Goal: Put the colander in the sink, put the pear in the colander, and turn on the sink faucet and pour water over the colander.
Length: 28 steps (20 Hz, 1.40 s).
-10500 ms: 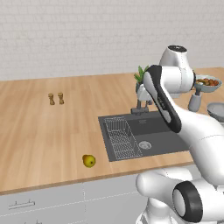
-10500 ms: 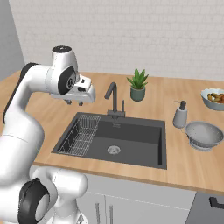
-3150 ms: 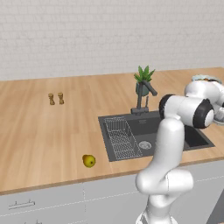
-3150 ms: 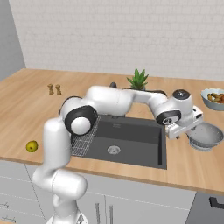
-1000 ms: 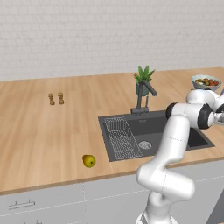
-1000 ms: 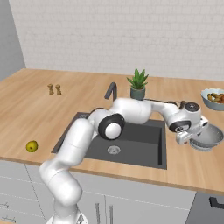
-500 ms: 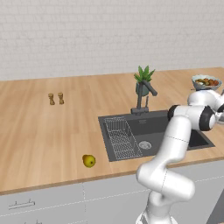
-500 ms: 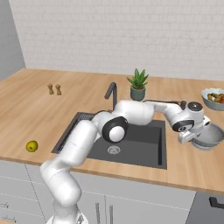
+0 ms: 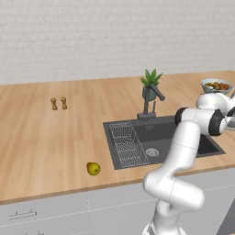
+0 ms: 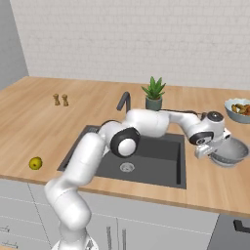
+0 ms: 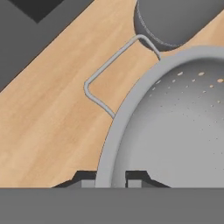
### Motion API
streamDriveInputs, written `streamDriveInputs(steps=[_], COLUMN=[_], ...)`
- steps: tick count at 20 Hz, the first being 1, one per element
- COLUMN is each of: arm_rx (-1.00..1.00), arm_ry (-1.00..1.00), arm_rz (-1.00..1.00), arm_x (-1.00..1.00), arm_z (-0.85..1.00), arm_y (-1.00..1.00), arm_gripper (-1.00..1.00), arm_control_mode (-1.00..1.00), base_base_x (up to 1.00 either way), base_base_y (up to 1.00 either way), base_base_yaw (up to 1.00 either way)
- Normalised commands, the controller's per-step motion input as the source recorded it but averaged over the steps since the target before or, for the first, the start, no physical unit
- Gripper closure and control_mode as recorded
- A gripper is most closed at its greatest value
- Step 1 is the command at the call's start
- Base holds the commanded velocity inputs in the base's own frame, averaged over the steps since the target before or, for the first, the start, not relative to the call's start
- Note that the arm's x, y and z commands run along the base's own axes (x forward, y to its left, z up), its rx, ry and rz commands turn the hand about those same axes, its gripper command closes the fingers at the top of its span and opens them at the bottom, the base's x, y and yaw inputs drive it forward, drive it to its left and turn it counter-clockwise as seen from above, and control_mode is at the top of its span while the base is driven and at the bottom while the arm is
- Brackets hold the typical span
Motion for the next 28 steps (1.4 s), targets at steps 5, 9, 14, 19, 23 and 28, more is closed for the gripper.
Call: streamDriveInputs(steps=[5, 9, 14, 19, 23, 28], arm_rx=[-0.01, 0.00, 0.00, -0.01, 0.00, -0.06], arm_ry=[-0.03, -0.04, -0.02, 0.00, 0.00, -0.01], arm_rz=[0.07, 0.06, 0.16, 0.26, 0.31, 0.33], arm_x=[-0.43, -0.77, -0.46, -0.46, -0.37, -0.23], arm_z=[0.00, 0.03, 0.50, 0.56, 0.38, 0.24], arm_y=[0.36, 0.65, 0.64, 0.55, 0.53, 0.54], arm_gripper=[1.00, 1.00, 1.00, 1.00, 1.00, 1.00], arm_control_mode=[-1.00, -1.00, -1.00, -1.00, -1.00, -1.00], base_base_x=[0.00, 0.00, 0.00, 0.00, 0.00, 0.00], base_base_y=[0.00, 0.00, 0.00, 0.00, 0.00, 0.00], base_base_yaw=[0.00, 0.00, 0.00, 0.00, 0.00, 0.00])
